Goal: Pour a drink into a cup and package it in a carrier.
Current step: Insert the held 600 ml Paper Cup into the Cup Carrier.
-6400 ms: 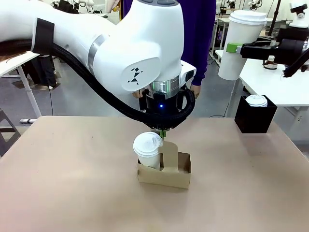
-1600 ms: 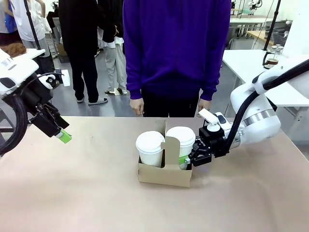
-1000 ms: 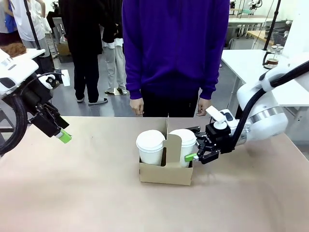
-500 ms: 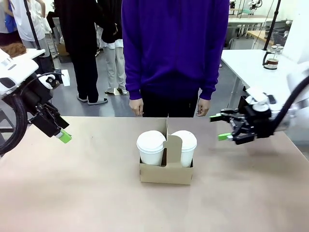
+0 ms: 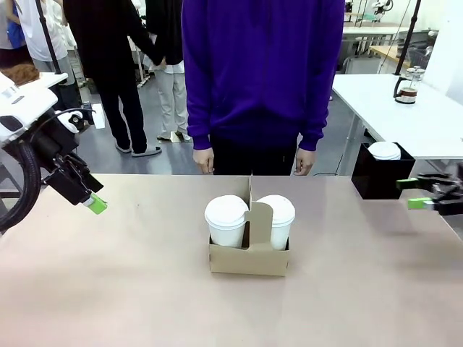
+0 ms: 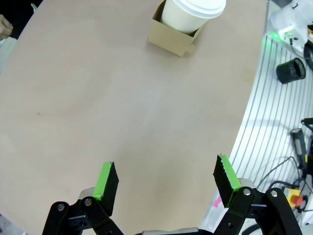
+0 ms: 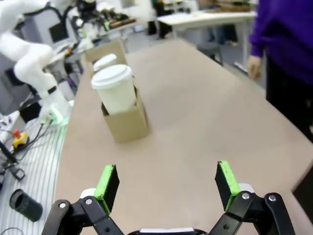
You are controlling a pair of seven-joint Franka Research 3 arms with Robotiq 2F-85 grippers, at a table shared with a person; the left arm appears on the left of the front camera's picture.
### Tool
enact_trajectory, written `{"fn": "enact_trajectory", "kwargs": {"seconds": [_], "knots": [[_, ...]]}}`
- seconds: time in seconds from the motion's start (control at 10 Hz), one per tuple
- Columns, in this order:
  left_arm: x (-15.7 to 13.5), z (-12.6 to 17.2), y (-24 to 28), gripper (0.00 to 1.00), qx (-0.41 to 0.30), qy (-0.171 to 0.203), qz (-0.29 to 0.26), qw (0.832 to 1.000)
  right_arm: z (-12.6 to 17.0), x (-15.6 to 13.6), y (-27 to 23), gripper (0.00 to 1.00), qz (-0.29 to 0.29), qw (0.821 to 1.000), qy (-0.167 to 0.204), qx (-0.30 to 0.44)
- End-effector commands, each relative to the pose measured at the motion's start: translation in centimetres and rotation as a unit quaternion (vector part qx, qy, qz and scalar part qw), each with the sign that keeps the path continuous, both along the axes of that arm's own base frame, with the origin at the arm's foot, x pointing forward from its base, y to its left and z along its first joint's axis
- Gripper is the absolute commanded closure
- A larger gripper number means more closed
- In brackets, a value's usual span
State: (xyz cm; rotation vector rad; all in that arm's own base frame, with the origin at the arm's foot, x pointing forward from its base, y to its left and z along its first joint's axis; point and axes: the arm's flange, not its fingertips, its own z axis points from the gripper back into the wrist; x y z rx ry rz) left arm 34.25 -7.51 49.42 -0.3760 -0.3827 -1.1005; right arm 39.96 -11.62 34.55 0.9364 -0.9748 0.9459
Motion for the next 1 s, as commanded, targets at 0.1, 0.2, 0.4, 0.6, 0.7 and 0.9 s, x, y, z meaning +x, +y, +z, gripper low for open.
{"fn": "enact_trajectory", "kwargs": {"seconds": [0.1, 0.2, 0.4, 0.6, 0.7, 0.9], "knots": [[0.0, -0.1, 0.1, 0.03, -0.008, -0.001, -0.008, 1.000, 1.1, -3.0, -2.1, 0.00, -0.059, 0.998, 0.004, -0.013], [0.0, -0.1, 0.1, 0.03, -0.008, -0.001, -0.008, 1.000, 1.2, -3.7, -2.5, 0.00, -0.072, 0.997, -0.001, -0.021], [0.0, -0.1, 0.1, 0.03, -0.008, -0.001, -0.008, 1.000, 1.1, -3.7, -2.4, 0.00, -0.093, 0.995, 0.002, -0.039], [0.0, -0.1, 0.1, 0.03, -0.008, -0.001, -0.008, 1.000, 0.8, -3.4, -3.5, 0.00, -0.074, 0.997, -0.008, -0.027], [0.0, -0.1, 0.1, 0.03, -0.008, -0.001, -0.008, 1.000, 0.8, -3.4, -3.5, 0.00, -0.074, 0.997, -0.008, -0.027], [0.0, -0.1, 0.1, 0.03, -0.008, -0.001, -0.008, 1.000, 0.8, -3.4, -3.5, 0.00, -0.074, 0.997, -0.008, -0.027]]}}
